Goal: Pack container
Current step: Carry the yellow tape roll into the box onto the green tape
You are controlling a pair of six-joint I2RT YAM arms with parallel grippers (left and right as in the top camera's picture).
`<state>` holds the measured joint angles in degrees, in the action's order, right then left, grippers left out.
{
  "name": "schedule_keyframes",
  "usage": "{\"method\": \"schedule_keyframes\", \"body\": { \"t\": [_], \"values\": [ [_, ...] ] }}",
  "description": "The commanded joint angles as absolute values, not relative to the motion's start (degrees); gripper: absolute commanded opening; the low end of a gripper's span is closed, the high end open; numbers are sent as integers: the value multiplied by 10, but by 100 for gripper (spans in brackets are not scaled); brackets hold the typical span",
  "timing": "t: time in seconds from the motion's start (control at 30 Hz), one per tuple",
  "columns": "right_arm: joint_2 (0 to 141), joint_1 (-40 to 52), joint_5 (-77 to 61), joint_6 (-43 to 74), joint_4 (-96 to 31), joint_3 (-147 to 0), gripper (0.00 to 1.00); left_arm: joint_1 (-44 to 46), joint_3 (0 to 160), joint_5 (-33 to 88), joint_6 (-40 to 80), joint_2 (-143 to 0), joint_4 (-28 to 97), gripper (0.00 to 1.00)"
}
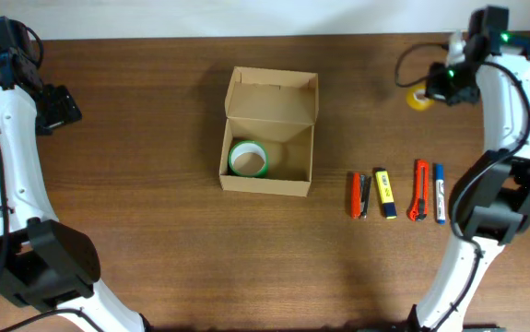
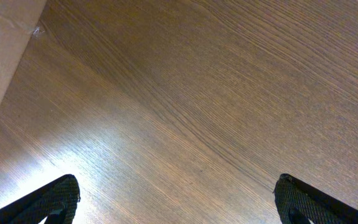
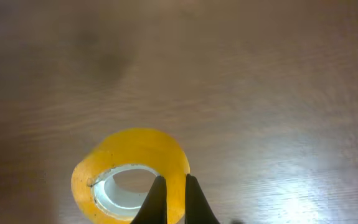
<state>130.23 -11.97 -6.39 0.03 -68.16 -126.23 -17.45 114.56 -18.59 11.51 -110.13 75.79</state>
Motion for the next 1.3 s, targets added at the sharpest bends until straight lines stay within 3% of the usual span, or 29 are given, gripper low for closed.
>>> {"method": "schedule_keyframes", "body": {
  "t": [0.0,0.3,0.5,0.73,0.93,1.27],
  "values": [
    [1299,-72,-95,0,-713,-1338,4,-178,1143,-183,106,-1084,758,100],
    [1286,102,-98,-85,-819,-1558,4,-178,1143,-183,106,-1084,758,100],
    [1267,213,-82,-121,-859,-1578,4,-178,1143,-183,106,-1084,758,100],
    [1257,280,-82,-128,-831,-1471,4,-178,1143,-183,106,-1084,758,100],
    [1212,300,-88,-115,-746,-1278,4,-178,1143,-183,106,-1084,758,100],
    [1271,299,-84,-100,-692,-1220,3,-178,1143,-183,106,-1084,758,100]
  ]
}}
